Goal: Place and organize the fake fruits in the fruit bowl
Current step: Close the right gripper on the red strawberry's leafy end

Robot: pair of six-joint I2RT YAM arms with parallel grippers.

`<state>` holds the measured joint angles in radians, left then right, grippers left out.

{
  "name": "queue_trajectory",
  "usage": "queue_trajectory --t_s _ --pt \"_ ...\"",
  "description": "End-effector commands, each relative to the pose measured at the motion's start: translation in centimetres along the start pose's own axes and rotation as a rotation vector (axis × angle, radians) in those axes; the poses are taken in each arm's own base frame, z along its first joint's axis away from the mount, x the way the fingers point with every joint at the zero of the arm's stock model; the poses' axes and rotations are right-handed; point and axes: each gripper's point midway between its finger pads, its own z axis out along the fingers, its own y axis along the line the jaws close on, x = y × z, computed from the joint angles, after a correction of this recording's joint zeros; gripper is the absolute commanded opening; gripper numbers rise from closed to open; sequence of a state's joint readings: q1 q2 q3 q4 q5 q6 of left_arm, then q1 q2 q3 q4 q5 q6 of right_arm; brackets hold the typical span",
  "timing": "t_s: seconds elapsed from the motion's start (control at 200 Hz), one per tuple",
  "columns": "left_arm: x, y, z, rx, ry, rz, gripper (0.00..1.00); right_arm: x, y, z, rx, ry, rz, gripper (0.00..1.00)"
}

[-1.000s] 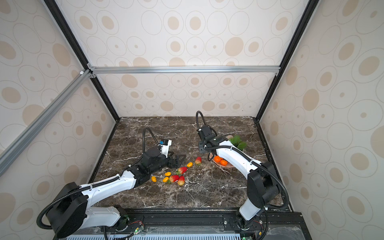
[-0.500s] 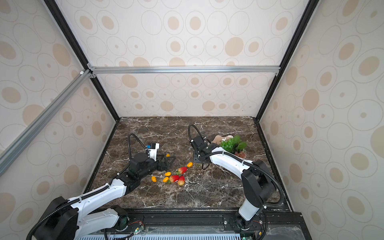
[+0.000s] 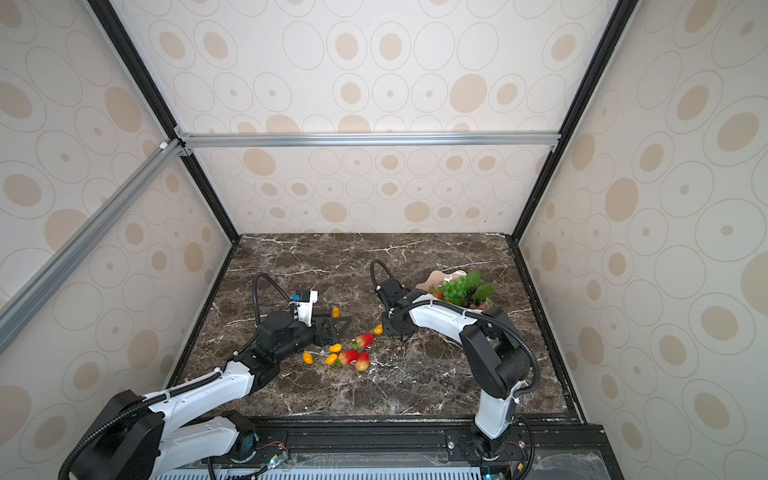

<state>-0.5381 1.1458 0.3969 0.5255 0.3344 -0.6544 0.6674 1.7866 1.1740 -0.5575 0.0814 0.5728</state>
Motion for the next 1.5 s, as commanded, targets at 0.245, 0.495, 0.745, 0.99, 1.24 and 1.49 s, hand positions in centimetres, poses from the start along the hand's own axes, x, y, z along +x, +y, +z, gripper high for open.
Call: queue_trajectory --t_s 0.245,0.495,0.745,0.99,1.24,1.49 --pt "-0.8 -0.8 -0.2 0.057 -0.044 -0.019 0.98 0.4 -0.4 1.2 0.047 0.030 -0.017 0.36" --pt "-0.9 -0.9 -0.3 0.059 -0.049 -0.019 0.98 0.5 -0.3 1.9 0.043 0.042 -0.020 0.35" --pt "-0.9 -0.9 -0.2 0.062 -0.045 -0.023 0.98 1.0 -0.6 2.6 0.058 0.054 -0.024 0.30" --pt "-1.1 -1.1 -0.3 0.064 -0.053 -0.024 0.98 1.3 -0.8 3.1 0.068 0.064 -0.028 0.25" --pt "-1.3 -1.1 -0.2 0.064 -0.050 -0.020 0.98 1.2 -0.9 3.1 0.073 0.057 -0.027 0.21" --pt "-1.3 -1.2 -0.1 0.065 -0.050 -0.015 0.98 0.3 -0.4 2.7 0.045 0.015 -0.008 0.34"
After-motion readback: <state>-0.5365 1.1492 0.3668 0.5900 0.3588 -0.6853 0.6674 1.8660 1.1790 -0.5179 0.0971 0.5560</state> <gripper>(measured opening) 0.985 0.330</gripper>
